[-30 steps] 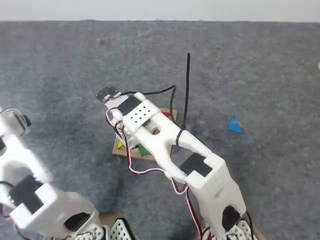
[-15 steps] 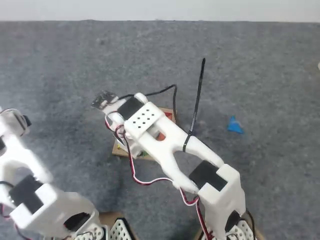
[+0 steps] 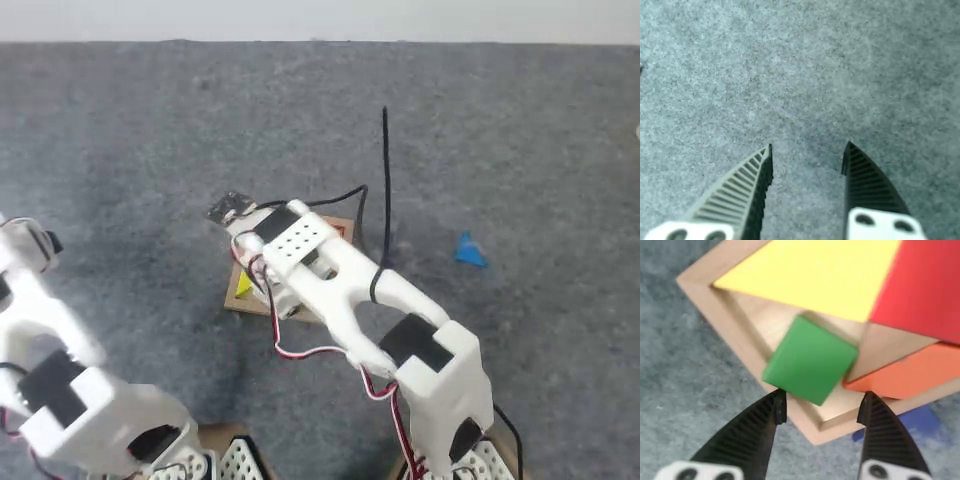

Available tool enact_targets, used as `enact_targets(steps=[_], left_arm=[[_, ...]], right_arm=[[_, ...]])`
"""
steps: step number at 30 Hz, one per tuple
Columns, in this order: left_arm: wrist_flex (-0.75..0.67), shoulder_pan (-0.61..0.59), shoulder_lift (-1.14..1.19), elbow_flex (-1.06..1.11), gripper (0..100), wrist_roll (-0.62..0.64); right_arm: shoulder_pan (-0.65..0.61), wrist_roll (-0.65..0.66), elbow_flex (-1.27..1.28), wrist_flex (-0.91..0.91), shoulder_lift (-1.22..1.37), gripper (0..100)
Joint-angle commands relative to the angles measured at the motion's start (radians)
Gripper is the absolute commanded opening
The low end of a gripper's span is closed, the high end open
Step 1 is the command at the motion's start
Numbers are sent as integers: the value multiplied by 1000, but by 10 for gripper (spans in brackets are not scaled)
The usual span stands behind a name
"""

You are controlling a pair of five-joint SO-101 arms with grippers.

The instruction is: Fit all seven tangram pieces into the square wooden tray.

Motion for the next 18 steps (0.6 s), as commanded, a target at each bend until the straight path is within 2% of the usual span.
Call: enact_targets(steps=[1,9,18], left_arm=[[9,5,-9,-39,227,-8],[9,6,-9,-36,227,-8],[9,31,-17,-16,227,-8]], right_arm=[[50,15,-78,-8,13,237],[58,17,-153,12,38,237],[58,44,-199,120,-122,237]])
